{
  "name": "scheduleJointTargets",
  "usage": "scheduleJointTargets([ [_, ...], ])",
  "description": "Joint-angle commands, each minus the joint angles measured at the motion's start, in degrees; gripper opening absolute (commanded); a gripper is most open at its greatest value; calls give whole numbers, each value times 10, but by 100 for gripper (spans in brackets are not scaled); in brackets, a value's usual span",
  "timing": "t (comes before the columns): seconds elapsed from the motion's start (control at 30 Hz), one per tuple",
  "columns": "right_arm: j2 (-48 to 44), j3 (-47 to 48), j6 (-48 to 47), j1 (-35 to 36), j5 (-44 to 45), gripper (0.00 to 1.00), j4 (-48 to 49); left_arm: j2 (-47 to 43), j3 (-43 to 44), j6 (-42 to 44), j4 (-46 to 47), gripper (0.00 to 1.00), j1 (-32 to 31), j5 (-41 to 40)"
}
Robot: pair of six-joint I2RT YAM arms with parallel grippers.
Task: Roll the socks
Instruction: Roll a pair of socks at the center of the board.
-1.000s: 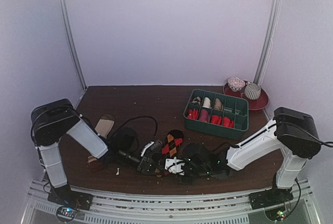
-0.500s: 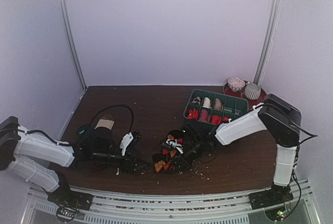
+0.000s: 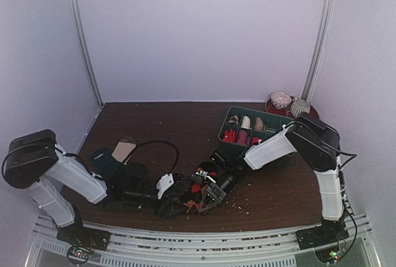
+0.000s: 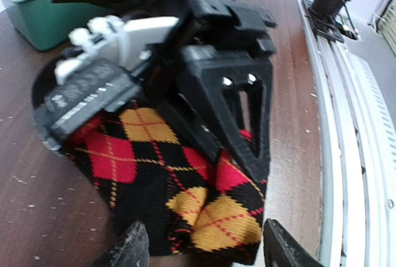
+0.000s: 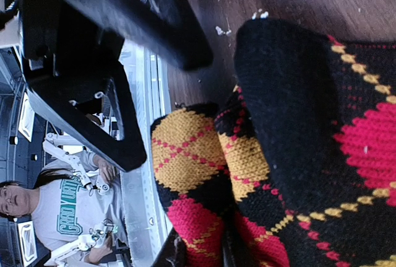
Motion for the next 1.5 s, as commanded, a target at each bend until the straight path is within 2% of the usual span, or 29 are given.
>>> scheduleJointTargets([
  [0.0, 49, -19, -4, -6, 51, 17, -86, 19, 11, 14, 54, 62, -19, 43],
  [0.27, 59, -3, -16, -10, 56, 17, -111, 41, 18, 6, 54, 61, -42, 48],
  [0.57, 48, -5, -17, -11, 59, 17, -109, 109, 18, -19, 78, 50, -42, 9],
  [0.67, 44, -2, -20, -11, 56, 17, -111, 123, 20, -22, 68, 40, -42, -7],
  [0.7, 44, 2, -23, -11, 55, 18, -114, 128, 24, -24, 63, 34, -42, -7],
  [0.73, 42, 4, -27, -11, 54, 18, -119, 132, 31, -25, 57, 25, -42, -3],
  [0.77, 39, 6, -31, -11, 53, 19, -123, 136, 34, -27, 50, 21, -42, 0],
  [0.83, 27, 9, -42, -10, 52, 22, -128, 144, 43, -37, 35, 0, -42, -3],
  [1.0, -38, -4, -46, -11, 61, 28, -106, 159, 67, -88, -49, 0, -36, -23],
  [1.17, -154, -66, -5, -13, 110, 31, 3, 156, 84, -170, -142, 0, 0, 28],
  [1.3, -296, -176, 19, -10, 209, 33, 179, 166, 88, -238, -165, 0, 51, 143],
  [1.4, -391, -270, -34, 7, 312, 38, 277, 183, 112, -262, -200, 0, 70, 211],
  [1.47, -420, -299, -98, 36, 387, 39, 294, 198, 138, -267, -237, 0, 72, 236],
])
